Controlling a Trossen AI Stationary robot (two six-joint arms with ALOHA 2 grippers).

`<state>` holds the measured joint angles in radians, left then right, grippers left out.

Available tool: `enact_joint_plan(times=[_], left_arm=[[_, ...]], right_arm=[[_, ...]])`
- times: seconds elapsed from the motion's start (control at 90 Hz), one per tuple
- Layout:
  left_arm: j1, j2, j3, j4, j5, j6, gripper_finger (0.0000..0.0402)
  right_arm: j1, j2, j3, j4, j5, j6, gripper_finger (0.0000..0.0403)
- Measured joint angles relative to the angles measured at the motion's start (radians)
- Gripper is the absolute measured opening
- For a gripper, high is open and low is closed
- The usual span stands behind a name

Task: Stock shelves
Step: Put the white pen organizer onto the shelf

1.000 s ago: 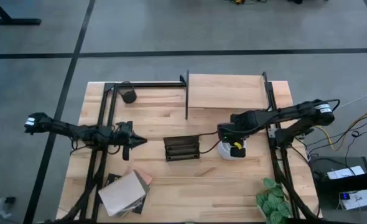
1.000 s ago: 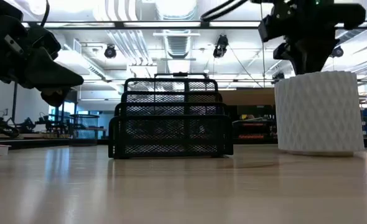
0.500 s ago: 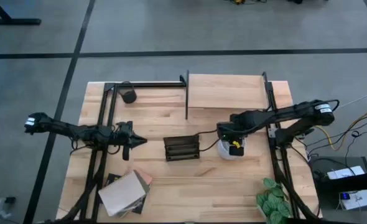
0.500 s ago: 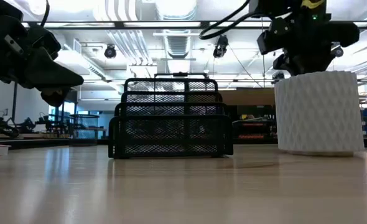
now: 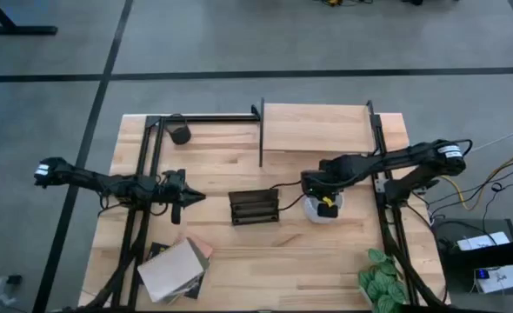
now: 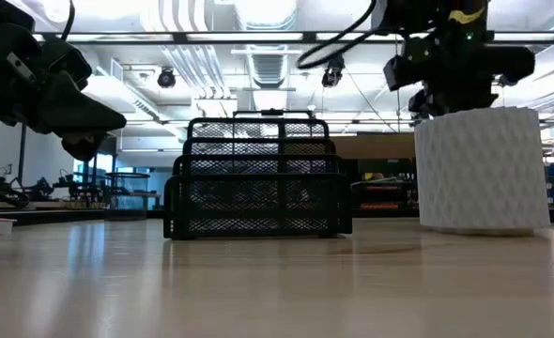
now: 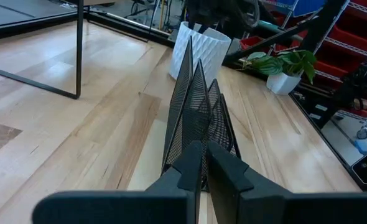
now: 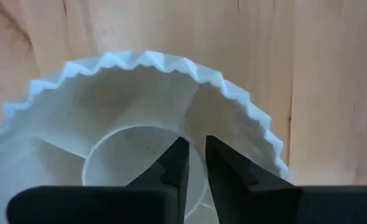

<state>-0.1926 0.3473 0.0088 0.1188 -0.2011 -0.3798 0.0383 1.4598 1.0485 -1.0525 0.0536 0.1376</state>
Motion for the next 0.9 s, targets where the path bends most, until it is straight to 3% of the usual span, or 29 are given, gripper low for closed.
enact_joint_plan(times=[0.467,0.9], left_arm=[[0.000,0.000,0.000,0.000,0.000,0.000,0.0007],[0.000,0.000,0.000,0.000,0.000,0.000,0.0006]], right_arm=[[0.000,0.041,-0.001,0.010,-0.002,-0.020,0.0003],[0.000,0.041,0.061,-0.041,-0.001,-0.026,0.0000]])
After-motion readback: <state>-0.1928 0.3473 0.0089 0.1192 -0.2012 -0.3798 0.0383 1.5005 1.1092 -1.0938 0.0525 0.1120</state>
